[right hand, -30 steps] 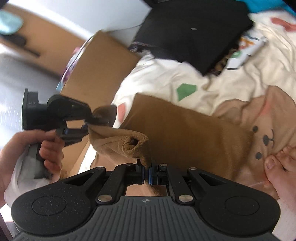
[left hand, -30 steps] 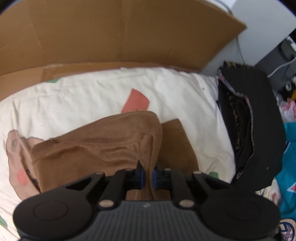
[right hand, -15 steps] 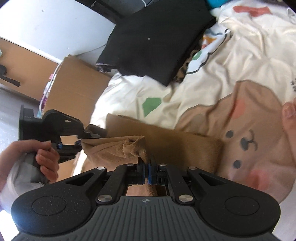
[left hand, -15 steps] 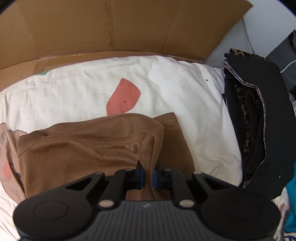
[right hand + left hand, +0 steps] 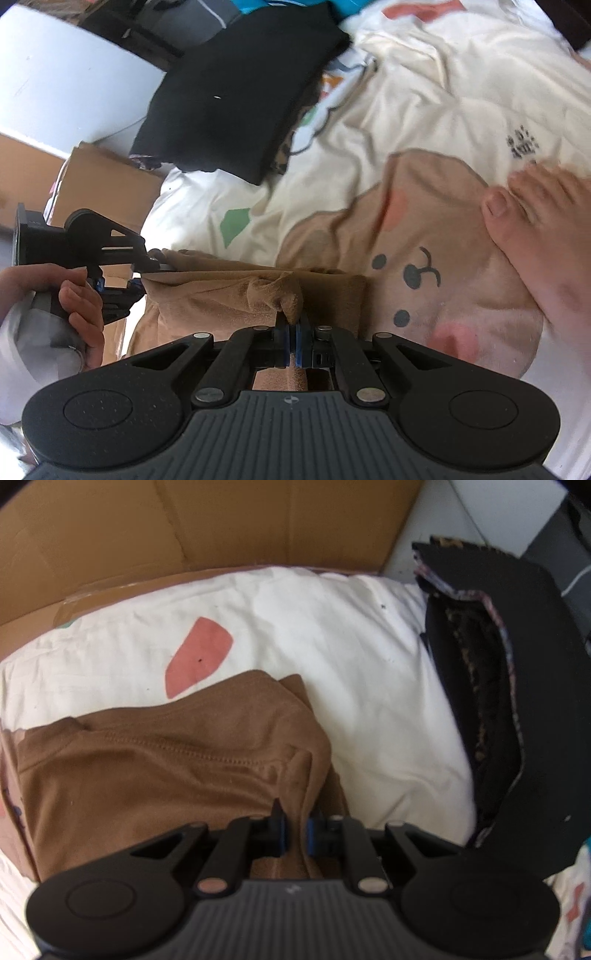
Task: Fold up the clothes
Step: 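Lift the shirt edge with both tools and fold it over the shirt, then open both tools to release the folded shirt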
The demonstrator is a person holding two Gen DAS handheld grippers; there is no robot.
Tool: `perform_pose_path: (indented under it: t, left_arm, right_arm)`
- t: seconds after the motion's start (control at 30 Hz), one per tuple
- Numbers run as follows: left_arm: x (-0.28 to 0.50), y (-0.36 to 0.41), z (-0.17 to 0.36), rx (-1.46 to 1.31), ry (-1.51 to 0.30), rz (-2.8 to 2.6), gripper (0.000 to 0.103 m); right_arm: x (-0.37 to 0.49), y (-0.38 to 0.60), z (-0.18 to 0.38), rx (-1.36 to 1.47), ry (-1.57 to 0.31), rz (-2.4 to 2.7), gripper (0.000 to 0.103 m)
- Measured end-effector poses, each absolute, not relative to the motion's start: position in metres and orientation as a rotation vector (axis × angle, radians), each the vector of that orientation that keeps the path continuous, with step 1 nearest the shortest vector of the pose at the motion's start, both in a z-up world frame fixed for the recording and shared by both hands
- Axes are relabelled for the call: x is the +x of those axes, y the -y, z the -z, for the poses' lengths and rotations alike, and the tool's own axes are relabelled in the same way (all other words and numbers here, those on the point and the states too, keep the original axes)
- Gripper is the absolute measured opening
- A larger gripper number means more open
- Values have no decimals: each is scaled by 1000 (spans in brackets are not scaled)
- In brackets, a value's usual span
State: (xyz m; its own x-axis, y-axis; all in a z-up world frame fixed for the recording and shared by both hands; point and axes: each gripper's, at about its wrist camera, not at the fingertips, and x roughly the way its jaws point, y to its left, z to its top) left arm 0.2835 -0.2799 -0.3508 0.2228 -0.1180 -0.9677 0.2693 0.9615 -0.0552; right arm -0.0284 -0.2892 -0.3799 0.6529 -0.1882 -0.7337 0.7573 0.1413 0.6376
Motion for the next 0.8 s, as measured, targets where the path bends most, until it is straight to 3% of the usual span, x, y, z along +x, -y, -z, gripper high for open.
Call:
perform_pose_path:
  t: [0.47, 0.6, 0.63, 0.67, 0.7, 0.8]
  left_arm:
    - [292, 291, 371, 154, -1358, 218, 17]
    - [289, 294, 357, 163, -1358, 248, 30]
    - [289, 294, 353, 155, -1357, 255, 37]
    - [288, 293, 346, 137, -1344, 264, 56]
    - [288, 291, 339, 119, -1331, 274, 65]
    - [286, 291, 317, 112, -1302, 303, 65]
  right_arm:
    - [-44, 292, 403, 1367, -592, 796, 0]
    - [-44, 288, 398, 1337, -609, 830, 0]
    - [-44, 287, 396, 1329, -611, 844, 0]
    - [-44, 286, 393, 1322, -615, 856, 0]
    - [-44, 285, 390, 1314, -618, 868, 0]
    - [-41, 283, 381, 1288, -634, 922, 0]
